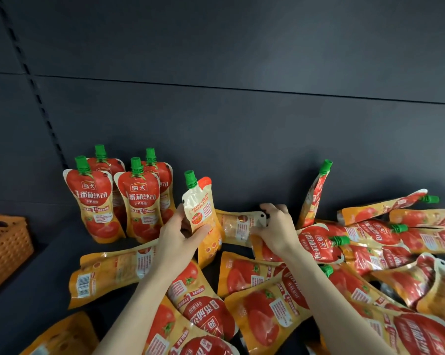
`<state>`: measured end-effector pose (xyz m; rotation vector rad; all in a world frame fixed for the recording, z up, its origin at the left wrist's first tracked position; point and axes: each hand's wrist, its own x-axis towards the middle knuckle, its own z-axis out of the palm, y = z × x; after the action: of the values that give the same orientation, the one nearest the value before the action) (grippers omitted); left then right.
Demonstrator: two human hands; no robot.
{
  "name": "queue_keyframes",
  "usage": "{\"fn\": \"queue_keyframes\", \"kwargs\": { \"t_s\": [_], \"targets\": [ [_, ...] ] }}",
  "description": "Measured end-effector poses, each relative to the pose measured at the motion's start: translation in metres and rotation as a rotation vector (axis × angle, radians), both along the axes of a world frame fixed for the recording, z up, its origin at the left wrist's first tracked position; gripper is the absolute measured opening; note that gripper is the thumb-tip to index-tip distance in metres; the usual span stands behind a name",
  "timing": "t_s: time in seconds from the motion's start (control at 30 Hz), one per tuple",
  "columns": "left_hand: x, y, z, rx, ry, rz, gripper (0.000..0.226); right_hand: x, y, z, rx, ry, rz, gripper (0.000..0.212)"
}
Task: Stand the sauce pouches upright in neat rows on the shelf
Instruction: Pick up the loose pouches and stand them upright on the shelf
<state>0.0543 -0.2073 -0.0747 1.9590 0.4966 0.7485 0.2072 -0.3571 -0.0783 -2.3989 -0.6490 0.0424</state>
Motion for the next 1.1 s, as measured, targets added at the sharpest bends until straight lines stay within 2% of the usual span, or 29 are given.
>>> {"fn": "queue_keyframes", "kwargs": {
  "t_s": [0.1,0.2,0.3,0.43,0.5,0.6,0.7,0.77,0.83,0.97,1.03,1.1],
  "targets": [
    [0.003,0.001,-0.002,0.018,-0.007,0.006,0.056,0.003,0.000,0.011,0.149,0.014,0.008,0.062],
    [0.003,0.000,-0.003,0.049,0.002,0.001,0.057,0.001,-0.002,0.021,0.316,0.010,0.045,0.048],
    [0.005,-0.002,0.000,0.081,0.017,-0.037,0.050,-0.004,-0.004,0.035,0.444,0.014,0.089,0.035],
    [0.013,-0.002,0.003,0.084,0.040,-0.134,0.046,-0.011,-0.006,0.059,0.591,-0.012,0.088,0.030],
    [0.018,-0.001,0.004,0.075,0.045,-0.150,0.054,-0.014,-0.006,0.066,0.617,-0.042,0.056,0.031],
    [0.029,-0.001,0.004,0.146,0.046,-0.065,0.061,-0.015,-0.006,0.073,0.632,-0.095,0.033,0.034],
    [0.038,-0.004,0.006,0.273,0.025,-0.001,0.060,-0.010,-0.003,0.073,0.542,-0.140,-0.005,0.032],
    [0.042,-0.004,0.006,0.294,0.043,-0.030,0.063,-0.006,0.002,0.070,0.501,-0.124,-0.028,0.032],
    [0.043,0.000,0.006,0.214,0.103,-0.126,0.069,-0.004,0.005,0.065,0.523,-0.054,-0.009,0.035],
    [0.037,0.017,0.018,-0.136,0.161,-0.424,0.074,-0.009,0.010,0.061,0.785,0.276,0.134,0.029],
    [0.033,0.024,0.025,-0.303,0.122,-0.557,0.075,-0.010,0.012,0.062,0.780,0.271,0.170,0.029],
    [0.032,0.030,0.027,-0.371,0.100,-0.620,0.074,-0.009,0.014,0.066,0.772,0.251,0.189,0.032]
  ]
}}
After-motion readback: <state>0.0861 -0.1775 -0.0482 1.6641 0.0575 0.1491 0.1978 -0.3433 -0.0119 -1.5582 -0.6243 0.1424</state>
